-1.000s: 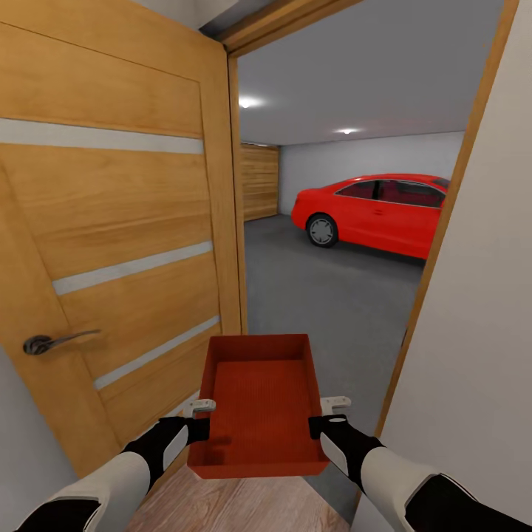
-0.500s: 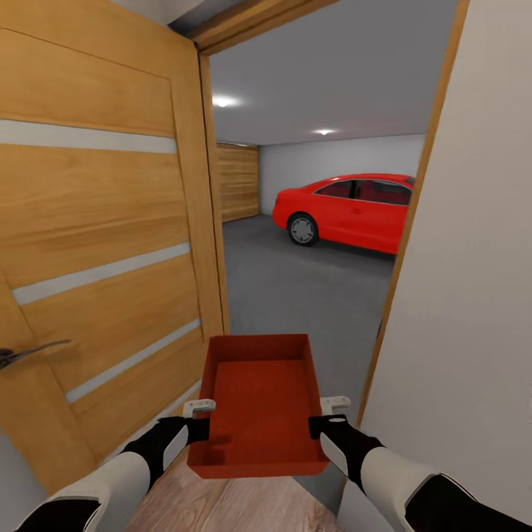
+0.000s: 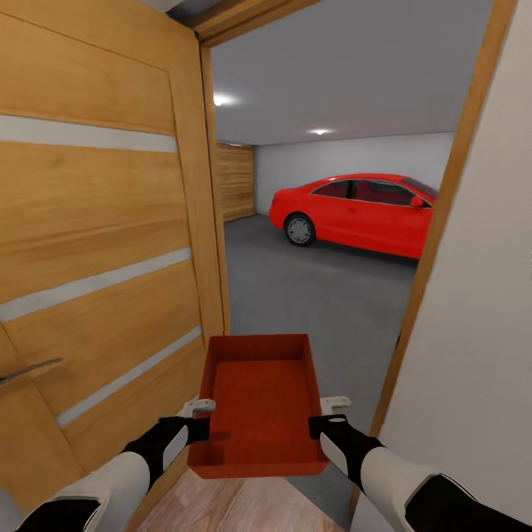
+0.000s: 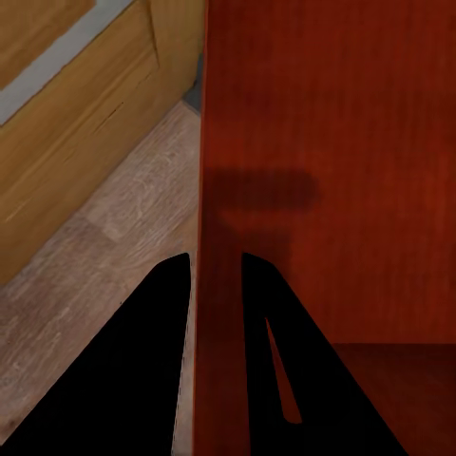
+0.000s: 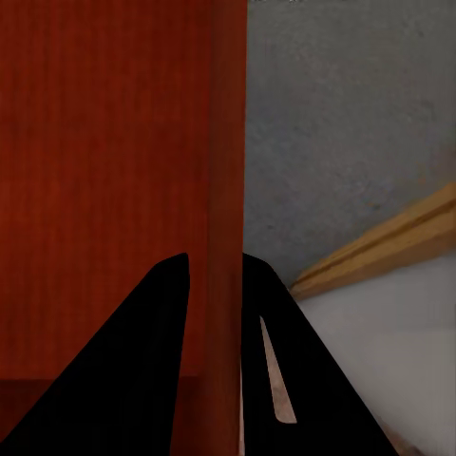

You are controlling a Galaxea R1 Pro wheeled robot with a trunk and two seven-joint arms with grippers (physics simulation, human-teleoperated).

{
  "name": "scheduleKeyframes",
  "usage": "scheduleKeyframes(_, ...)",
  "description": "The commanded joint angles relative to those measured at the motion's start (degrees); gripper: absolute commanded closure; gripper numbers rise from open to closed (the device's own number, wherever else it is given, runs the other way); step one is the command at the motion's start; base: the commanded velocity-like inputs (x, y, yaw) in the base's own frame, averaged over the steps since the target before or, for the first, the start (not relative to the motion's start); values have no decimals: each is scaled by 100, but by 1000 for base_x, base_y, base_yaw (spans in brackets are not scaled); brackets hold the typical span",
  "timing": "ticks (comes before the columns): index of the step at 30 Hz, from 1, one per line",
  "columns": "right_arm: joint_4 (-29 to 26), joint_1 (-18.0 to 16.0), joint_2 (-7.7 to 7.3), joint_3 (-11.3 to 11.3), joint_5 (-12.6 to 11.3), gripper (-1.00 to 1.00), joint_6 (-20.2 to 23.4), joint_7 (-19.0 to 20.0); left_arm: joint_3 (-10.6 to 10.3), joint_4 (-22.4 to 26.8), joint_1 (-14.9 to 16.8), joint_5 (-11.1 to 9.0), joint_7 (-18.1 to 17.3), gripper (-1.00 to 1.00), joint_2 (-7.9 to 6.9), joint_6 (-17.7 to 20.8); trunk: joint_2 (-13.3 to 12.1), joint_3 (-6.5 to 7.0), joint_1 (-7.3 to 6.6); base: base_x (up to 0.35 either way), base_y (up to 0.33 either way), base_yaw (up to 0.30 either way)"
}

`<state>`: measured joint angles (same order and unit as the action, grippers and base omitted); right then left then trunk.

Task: Move the two storage containers from the living room to the garage. In the garage, place one container on the floor and stack the other container on top of it (either order is fine).

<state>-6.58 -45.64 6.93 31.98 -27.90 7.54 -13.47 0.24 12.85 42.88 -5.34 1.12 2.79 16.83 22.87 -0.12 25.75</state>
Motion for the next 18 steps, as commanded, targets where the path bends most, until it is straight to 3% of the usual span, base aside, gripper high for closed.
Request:
scheduleKeyframes(1, -2, 2, 15, 214, -199, 100, 36, 11, -8, 24, 1, 123, 46, 100, 4, -110, 5, 1, 4, 141, 120, -144)
scheduleKeyframes(13, -2, 2, 14, 212, -199, 100, 37, 11, -7, 24, 1, 123, 46, 100, 3, -110, 5, 52, 4, 20, 18, -210)
scheduleKeyframes(18, -2, 2, 10, 214, -199, 100, 35, 11, -7, 24, 1, 121, 46, 100, 3, -110, 5, 63, 4, 109, 175, -121)
